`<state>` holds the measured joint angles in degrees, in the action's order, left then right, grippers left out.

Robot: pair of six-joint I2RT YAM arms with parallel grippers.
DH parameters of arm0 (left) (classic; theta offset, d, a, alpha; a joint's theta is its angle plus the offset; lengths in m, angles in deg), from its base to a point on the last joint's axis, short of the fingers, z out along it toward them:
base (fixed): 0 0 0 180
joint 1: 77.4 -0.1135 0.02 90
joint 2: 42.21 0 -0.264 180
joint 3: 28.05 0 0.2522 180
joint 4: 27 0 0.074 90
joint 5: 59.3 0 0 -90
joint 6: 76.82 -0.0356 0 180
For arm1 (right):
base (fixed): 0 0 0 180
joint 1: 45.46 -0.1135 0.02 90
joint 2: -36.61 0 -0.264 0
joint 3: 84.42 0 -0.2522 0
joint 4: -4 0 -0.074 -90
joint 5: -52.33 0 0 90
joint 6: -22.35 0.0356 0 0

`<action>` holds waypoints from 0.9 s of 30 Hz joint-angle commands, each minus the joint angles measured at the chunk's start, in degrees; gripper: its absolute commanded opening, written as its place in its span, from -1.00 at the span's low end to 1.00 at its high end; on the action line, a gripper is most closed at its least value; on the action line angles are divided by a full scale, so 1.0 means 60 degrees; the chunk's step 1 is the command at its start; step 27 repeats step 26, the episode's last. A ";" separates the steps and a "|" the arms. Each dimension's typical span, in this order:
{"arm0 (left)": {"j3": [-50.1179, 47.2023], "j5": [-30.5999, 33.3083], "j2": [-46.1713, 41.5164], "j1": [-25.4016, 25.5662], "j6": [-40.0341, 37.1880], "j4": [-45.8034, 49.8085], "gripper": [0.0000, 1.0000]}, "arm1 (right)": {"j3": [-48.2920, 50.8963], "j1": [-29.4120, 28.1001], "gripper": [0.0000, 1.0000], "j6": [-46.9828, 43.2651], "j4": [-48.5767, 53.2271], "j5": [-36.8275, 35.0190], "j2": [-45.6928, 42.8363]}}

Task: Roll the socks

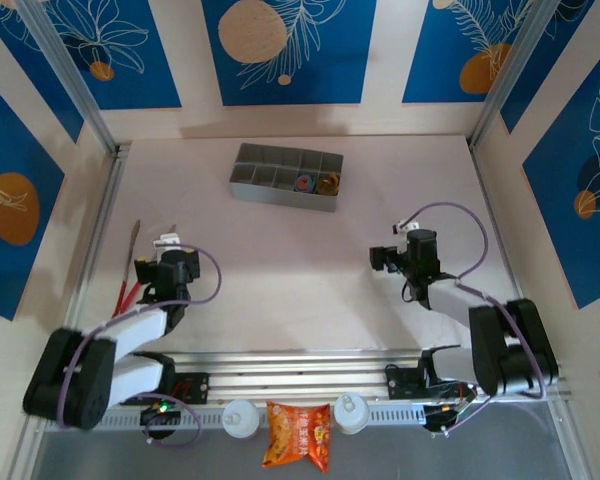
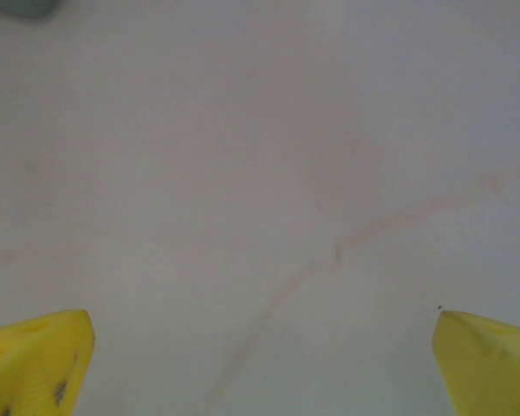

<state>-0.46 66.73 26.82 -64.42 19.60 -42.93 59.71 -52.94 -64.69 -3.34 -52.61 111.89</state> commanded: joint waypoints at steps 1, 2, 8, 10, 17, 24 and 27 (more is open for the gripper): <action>0.0221 -0.1013 0.1042 -0.0448 -0.0768 -0.3536 0.99 | -0.0375 0.0512 0.99 -0.0283 -0.3139 0.1276 0.0853; 0.0302 -0.1424 0.1328 -0.0664 -0.0932 -0.3779 0.99 | -0.0424 0.0786 0.98 -0.0157 -0.3278 0.1693 0.1165; -0.0609 -0.3613 0.2568 -0.1437 -0.0855 -0.6596 0.99 | 0.0303 0.1185 0.98 0.0169 -0.5213 0.2296 0.1877; -0.0672 -0.4050 0.3600 -0.1423 -0.1076 -0.7867 0.99 | 0.0096 0.1116 0.98 0.0174 -0.4705 0.2001 0.1882; 0.0503 -0.4301 0.3329 -0.1678 -0.0861 -0.5260 0.99 | -0.0323 0.1251 0.98 0.0418 -0.4100 0.1898 0.1978; 0.0497 -0.4266 0.3417 -0.1665 -0.0902 -0.5447 0.99 | -0.0406 0.1345 0.98 0.0455 -0.3982 0.2078 0.2013; 0.0508 -0.4233 0.3408 -0.1654 -0.0908 -0.5419 0.99 | -0.0310 0.1292 0.98 0.0437 -0.4118 0.1994 0.1970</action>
